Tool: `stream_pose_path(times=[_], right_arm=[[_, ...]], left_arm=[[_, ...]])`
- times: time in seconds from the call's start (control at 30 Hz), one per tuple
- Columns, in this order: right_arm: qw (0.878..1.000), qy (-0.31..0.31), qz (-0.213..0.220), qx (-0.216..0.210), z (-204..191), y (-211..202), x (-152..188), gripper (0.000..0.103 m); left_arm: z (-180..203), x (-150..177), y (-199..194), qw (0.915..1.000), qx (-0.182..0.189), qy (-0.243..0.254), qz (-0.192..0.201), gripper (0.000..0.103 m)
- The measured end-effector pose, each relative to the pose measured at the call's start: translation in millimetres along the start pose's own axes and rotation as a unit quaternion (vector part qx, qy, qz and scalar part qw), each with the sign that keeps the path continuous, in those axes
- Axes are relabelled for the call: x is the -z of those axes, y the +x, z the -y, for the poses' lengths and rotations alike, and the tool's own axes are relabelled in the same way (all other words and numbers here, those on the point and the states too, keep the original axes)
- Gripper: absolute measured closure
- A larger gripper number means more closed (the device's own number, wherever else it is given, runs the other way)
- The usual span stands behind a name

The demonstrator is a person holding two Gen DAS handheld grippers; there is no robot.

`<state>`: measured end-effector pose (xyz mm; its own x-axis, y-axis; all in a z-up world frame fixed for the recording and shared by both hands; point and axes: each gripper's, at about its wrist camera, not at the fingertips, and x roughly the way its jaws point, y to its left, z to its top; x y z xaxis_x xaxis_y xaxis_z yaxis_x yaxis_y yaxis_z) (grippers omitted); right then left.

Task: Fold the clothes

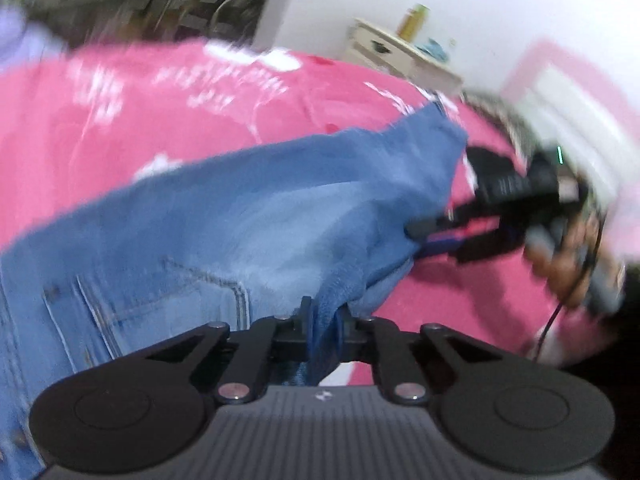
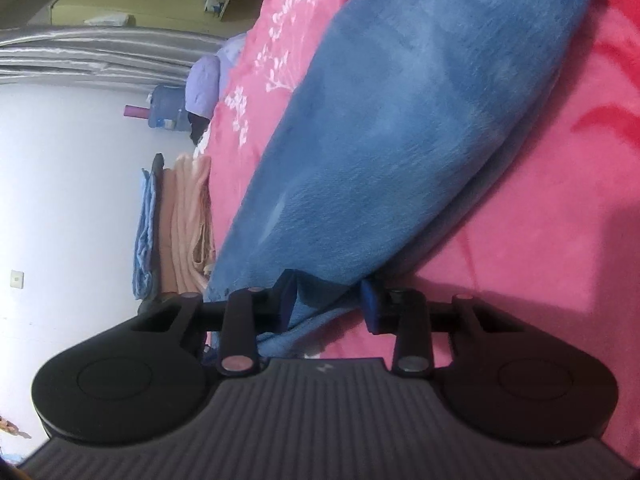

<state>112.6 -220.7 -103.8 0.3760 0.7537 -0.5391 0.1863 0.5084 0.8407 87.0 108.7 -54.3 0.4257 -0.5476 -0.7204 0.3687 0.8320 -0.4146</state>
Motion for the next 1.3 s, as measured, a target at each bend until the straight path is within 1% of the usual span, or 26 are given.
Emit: stream_pose_path(times=[0.07,0.1,0.17,0.2,0.23,0.3,0.4,0.43,0.57,0.63,0.67,0.7,0.73,0.77,0.8,0.87,0.9,1.03,1.07,1.13,1.17,1.23,1.27,1.3], right_arm=[[0.999,-0.026,0.000,0.021,-3.7,-3.1,1.4,0.071],[0.997,-0.070,-0.002,0.033,-12.9,-5.8,5.9,0.069],[0.986,-0.158,-0.006,0.054,-32.1,-10.9,15.6,0.069],[0.974,-0.218,-0.009,0.055,-47.6,-10.4,25.5,0.069],[0.959,-0.277,-0.012,0.056,-63.2,-9.9,35.5,0.069],[0.922,-0.383,-0.017,0.055,-91.5,-4.3,55.9,0.069],[0.860,-0.505,-0.033,0.061,-116.7,18.0,84.7,0.069],[0.839,-0.539,-0.040,0.065,-121.3,26.4,92.7,0.069],[0.780,-0.616,-0.068,0.086,-124.5,62.3,105.8,0.069],[0.758,-0.641,-0.071,0.096,-119.7,70.4,109.3,0.069],[0.753,-0.648,-0.070,0.093,-118.4,72.7,110.1,0.069],[0.750,-0.652,-0.069,0.089,-116.8,72.6,110.5,0.070],[0.745,-0.658,-0.071,0.083,-117.1,74.0,111.6,0.073],[0.739,-0.665,-0.074,0.079,-117.0,75.1,113.0,0.091],[0.728,-0.676,-0.078,0.083,-114.1,73.5,116.2,0.094],[0.704,-0.699,-0.086,0.092,-108.2,70.5,122.6,0.098],[0.692,-0.710,-0.090,0.096,-105.3,68.9,125.8,0.101],[0.641,-0.752,-0.106,0.113,-93.4,63.4,138.8,0.101],[0.623,-0.766,-0.106,0.119,-89.5,66.4,143.5,0.101],[0.609,-0.776,-0.103,0.127,-90.0,70.4,149.0,0.101],[0.617,-0.769,-0.103,0.130,-93.0,70.6,147.2,0.101],[0.660,-0.733,-0.100,0.130,-103.3,65.9,136.2,0.099],[0.685,-0.711,-0.097,0.124,-109.6,61.0,130.2,0.099],[0.704,-0.695,-0.090,0.117,-115.0,56.3,125.7,0.097]], left_arm=[[-15.9,-3.0,2.4,0.9979,0.025,-0.058,-0.009,0.093],[-22.4,-3.8,3.6,0.9960,0.036,-0.081,-0.013,0.093],[-30.5,-4.2,3.9,0.9926,0.052,-0.108,-0.019,0.093],[-32.9,-4.8,3.7,0.9916,0.058,-0.114,-0.020,0.093],[-35.2,-5.6,3.7,0.9906,0.063,-0.120,-0.021,0.093],[-38.6,-8.4,5.5,0.9894,0.069,-0.126,-0.026,0.093],[-40.9,-11.3,6.4,0.9887,0.074,-0.127,-0.029,0.093],[-39.9,-12.4,7.1,0.9888,0.074,-0.126,-0.029,0.093],[-39.0,-13.0,7.6,0.9897,0.081,-0.114,-0.031,0.093],[-40.1,-13.3,8.3,0.9898,0.085,-0.110,-0.033,0.093],[-41.2,-13.3,8.4,0.9896,0.087,-0.110,-0.033,0.093],[-42.4,-13.2,8.6,0.9895,0.088,-0.110,-0.033,0.093],[-43.9,-13.1,9.2,0.9893,0.088,-0.111,-0.033,0.093],[-45.3,-12.7,9.5,0.9890,0.090,-0.113,-0.033,0.093],[-46.7,-12.3,9.8,0.9886,0.091,-0.115,-0.034,0.093],[-48.9,-10.9,9.8,0.9881,0.093,-0.118,-0.034,0.093],[-49.8,-10.1,9.4,0.9879,0.094,-0.119,-0.034,0.093],[-54.1,-8.1,7.8,0.9862,0.098,-0.129,-0.035,0.093],[-54.5,-7.8,6.7,0.9858,0.099,-0.131,-0.034,0.093],[-55.1,-7.1,4.5,0.9852,0.099,-0.136,-0.030,0.093],[-55.2,-6.8,2.9,0.9854,0.098,-0.136,-0.028,0.093],[-56.5,-6.4,0.9,0.9848,0.098,-0.142,-0.023,0.093],[-57.2,-6.9,0.1,0.9844,0.098,-0.145,-0.020,0.093],[-57.7,-7.4,-0.6,0.9841,0.099,-0.147,-0.017,0.093]])
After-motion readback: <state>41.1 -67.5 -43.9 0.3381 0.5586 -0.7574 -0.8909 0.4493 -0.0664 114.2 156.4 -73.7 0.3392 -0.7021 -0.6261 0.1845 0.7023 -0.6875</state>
